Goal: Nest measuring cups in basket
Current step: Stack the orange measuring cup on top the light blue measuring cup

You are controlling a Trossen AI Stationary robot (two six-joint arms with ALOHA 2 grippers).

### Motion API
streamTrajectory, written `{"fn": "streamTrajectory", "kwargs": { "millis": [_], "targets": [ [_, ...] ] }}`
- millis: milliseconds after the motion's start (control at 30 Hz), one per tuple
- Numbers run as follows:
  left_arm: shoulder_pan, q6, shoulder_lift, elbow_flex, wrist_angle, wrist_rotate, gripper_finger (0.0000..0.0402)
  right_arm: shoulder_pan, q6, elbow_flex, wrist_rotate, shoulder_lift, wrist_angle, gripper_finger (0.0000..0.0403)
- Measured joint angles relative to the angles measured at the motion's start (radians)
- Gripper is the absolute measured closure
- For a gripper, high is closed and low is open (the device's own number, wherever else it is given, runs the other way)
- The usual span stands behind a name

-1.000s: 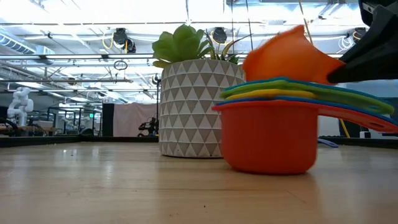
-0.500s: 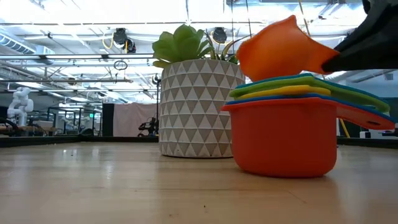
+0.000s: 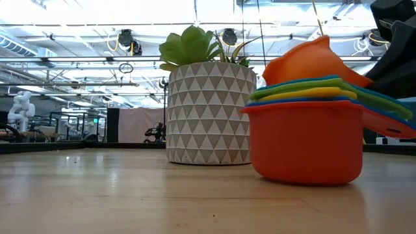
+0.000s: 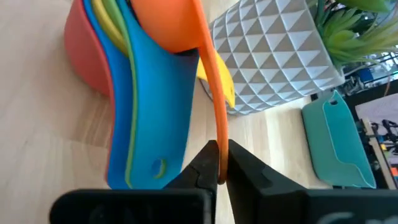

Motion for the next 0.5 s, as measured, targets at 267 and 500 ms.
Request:
{"fn": "streamTrajectory", "kwargs": {
  "millis": [267,500],
  "targets": [
    [0.000,0.000,0.000,0.000,0.000,0.000,0.0236,0.000,-0.050,0.000,-0.004,0.000,0.021,0.0331],
    [0.000,0.000,0.000,0.000,0.000,0.000,0.0236,0.000,-0.054,0.000,-0.004,0.000,0.028,0.0267]
  ]
}}
